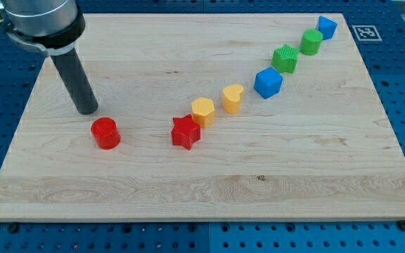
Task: Push the red circle to the left side of the board
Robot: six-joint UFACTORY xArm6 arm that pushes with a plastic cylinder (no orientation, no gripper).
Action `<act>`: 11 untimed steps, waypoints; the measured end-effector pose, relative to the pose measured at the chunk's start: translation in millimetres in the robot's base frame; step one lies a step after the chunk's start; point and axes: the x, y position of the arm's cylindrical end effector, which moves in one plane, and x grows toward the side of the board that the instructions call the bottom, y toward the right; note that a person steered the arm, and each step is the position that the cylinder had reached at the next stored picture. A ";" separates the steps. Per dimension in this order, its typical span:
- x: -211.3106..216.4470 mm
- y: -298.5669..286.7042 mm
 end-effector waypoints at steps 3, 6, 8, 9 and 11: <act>29.3 27.9; 44.7 67.3; 44.2 107.1; 44.2 114.6; 59.4 83.3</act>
